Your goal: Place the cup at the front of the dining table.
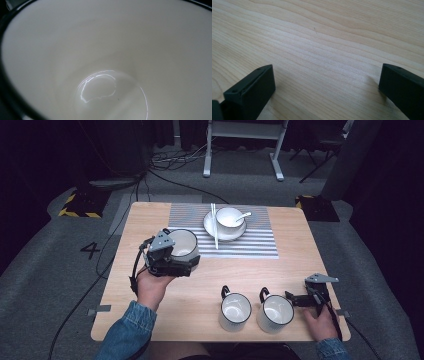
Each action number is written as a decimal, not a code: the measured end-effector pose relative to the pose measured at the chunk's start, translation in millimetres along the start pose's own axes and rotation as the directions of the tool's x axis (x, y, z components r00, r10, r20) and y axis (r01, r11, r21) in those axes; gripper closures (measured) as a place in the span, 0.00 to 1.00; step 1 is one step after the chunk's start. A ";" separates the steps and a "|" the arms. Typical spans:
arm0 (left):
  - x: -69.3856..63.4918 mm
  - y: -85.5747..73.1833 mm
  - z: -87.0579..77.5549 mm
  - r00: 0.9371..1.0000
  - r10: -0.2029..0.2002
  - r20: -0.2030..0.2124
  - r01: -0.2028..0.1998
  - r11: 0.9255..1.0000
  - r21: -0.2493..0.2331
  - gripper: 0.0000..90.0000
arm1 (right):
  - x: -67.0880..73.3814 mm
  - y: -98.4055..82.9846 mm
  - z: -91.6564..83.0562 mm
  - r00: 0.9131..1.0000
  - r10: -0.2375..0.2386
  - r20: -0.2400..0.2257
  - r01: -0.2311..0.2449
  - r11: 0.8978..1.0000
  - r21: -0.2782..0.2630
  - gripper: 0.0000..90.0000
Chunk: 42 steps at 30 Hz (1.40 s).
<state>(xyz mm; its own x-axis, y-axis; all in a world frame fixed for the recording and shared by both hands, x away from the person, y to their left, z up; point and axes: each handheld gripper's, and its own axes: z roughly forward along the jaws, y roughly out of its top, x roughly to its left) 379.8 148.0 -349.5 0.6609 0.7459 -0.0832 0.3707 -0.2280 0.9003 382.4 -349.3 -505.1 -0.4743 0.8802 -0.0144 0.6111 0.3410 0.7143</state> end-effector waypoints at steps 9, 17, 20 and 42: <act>16.6 17.9 13.5 1.000 -0.025 -0.013 0.025 1.000 -0.013 0.03 | -0.2 0.1 0.1 1.000 -0.002 -0.001 0.002 1.000 -0.001 0.01; 31.5 34.9 27.9 0.999 -0.014 -0.041 0.013 1.000 -0.028 0.03 | -0.1 0.0 0.0 1.000 0.000 0.000 0.000 1.000 0.001 0.01; 39.9 41.0 36.7 0.999 -0.017 -0.043 0.016 1.000 -0.025 0.03 | 0.0 0.0 0.0 1.000 0.000 0.000 0.000 1.000 0.000 0.01; 100.3 60.3 82.5 0.995 -0.074 -0.067 0.072 0.997 -0.038 0.03 | -0.9 0.5 0.8 1.000 -0.012 -0.007 0.012 1.000 0.000 0.00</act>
<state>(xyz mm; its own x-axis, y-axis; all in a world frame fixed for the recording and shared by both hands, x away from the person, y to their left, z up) 522.2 157.4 -338.7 0.5861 0.8011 -0.1212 0.3921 -0.1495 0.9077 383.6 -349.6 -505.2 -0.4858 0.8739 -0.0184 0.6052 0.3515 0.7142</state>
